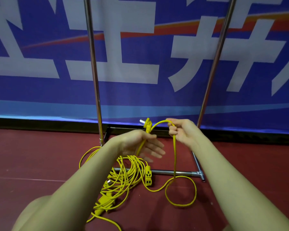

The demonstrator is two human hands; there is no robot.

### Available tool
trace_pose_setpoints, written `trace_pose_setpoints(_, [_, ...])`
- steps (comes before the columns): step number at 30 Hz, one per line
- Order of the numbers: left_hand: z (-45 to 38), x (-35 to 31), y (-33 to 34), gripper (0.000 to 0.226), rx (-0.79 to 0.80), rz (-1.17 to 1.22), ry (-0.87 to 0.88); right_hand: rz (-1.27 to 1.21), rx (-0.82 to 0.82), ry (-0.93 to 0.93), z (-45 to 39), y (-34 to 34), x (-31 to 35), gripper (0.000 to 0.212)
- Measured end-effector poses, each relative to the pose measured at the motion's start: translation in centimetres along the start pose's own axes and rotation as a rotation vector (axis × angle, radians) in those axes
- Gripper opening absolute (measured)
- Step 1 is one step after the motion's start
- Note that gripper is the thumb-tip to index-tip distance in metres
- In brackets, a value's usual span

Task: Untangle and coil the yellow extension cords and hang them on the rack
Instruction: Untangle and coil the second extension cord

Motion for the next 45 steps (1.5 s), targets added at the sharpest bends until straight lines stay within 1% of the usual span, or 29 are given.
trace_pose_setpoints(4, [-1.1,0.7,0.4,0.034,-0.013,-0.096,0.092,-0.186,0.056,-0.013,1.0,1.7,1.7,0.022])
trace_pose_setpoints(6, [-1.5,0.8,0.7,0.034,0.024,-0.113,0.138,-0.283,0.059,-0.017,1.2,2.3,2.4,0.026])
trace_pose_setpoints(9, [-1.8,0.6,1.3,0.027,0.079,-0.101,0.201,-0.425,0.048,-0.01,1.1,2.8,3.0,0.026])
trace_pose_setpoints(11, [-2.1,0.4,1.8,0.016,0.077,-0.122,0.267,-0.456,0.046,-0.018,0.7,2.8,3.2,0.024])
trace_pose_setpoints(12, [-2.2,0.2,1.9,0.014,0.073,-0.115,0.303,-0.431,0.051,-0.027,0.6,2.7,3.3,0.021])
trace_pose_setpoints(15, [-1.9,-0.6,1.9,0.013,0.067,-0.003,0.413,-0.288,0.081,-0.047,-0.1,2.2,3.0,0.017])
trace_pose_setpoints(17, [-1.5,-1.5,1.4,0.014,0.049,0.158,0.482,-0.168,0.063,-0.053,-0.3,1.7,2.4,0.02])
trace_pose_setpoints(19, [-1.1,-2.5,0.7,0.017,0.001,0.32,0.557,0.017,0.061,-0.043,-0.3,1.5,1.5,0.021])
trace_pose_setpoints(20, [-1.0,-2.9,0.3,0.018,-0.032,0.395,0.6,0.143,0.1,-0.016,-0.2,1.5,0.9,0.026])
trace_pose_setpoints(22, [-0.7,-3.8,-0.6,0.02,-0.111,0.541,0.685,0.431,0.214,0.041,0.0,1.6,-0.4,0.045])
trace_pose_setpoints(24, [-0.4,-4.6,-1.6,0.021,-0.19,0.655,0.751,0.688,0.341,0.044,0.3,1.7,-1.3,0.062])
trace_pose_setpoints(25, [-0.3,-4.9,-2.0,0.021,-0.215,0.693,0.778,0.757,0.415,0.037,0.4,1.9,-1.7,0.066])
trace_pose_setpoints(26, [-0.2,-5.2,-2.4,0.021,-0.229,0.715,0.8,0.768,0.485,0.031,0.6,2.0,-1.9,0.065])
trace_pose_setpoints(27, [-0.1,-5.4,-2.7,0.021,-0.236,0.729,0.818,0.727,0.531,0.019,0.7,2.1,-2.0,0.059])
trace_pose_setpoints(29, [0.0,-5.6,-3.2,0.024,-0.246,0.716,0.826,0.562,0.572,-0.027,1.1,2.3,-1.5,0.04])
trace_pose_setpoints(31, [-0.1,-5.5,-3.5,0.03,-0.263,0.632,0.761,0.392,0.567,-0.086,1.4,2.5,-0.6,0.027])
trace_pose_setpoints(33, [-0.2,-5.0,-3.5,0.035,-0.263,0.565,0.646,0.267,0.532,-0.145,1.8,2.8,0.5,0.021])
trace_pose_setpoints(35, [-0.4,-4.3,-3.2,0.037,-0.254,0.527,0.533,0.149,0.471,-0.2,2.1,3.1,1.6,0.019])
trace_pose_setpoints(38, [-1.2,-3.1,-2.5,0.038,-0.226,0.448,0.406,-0.065,0.39,-0.235,2.3,3.5,2.8,0.02])
trace_pose_setpoints(41, [-2.1,-1.8,-1.4,0.037,-0.135,0.286,0.291,-0.223,0.326,-0.246,2.1,3.6,3.7,0.021])
trace_pose_setpoints(43, [-2.3,-1.2,-0.5,0.032,-0.028,0.194,0.26,-0.284,0.285,-0.253,1.8,3.6,3.9,0.022])
trace_pose_setpoints(45, [-2.4,-1.0,0.1,0.033,0.05,0.136,0.281,-0.34,0.28,-0.248,1.5,3.5,4.0,0.023])
Point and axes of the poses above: each hand's wrist, its own z-axis away from the middle knuckle, its own y-axis out of the palm, x = y × z, the point moved 2 cm from there along -z, towards the middle knuckle, and after that the axes turned 11 degrees about z, right-handed, at the moved point
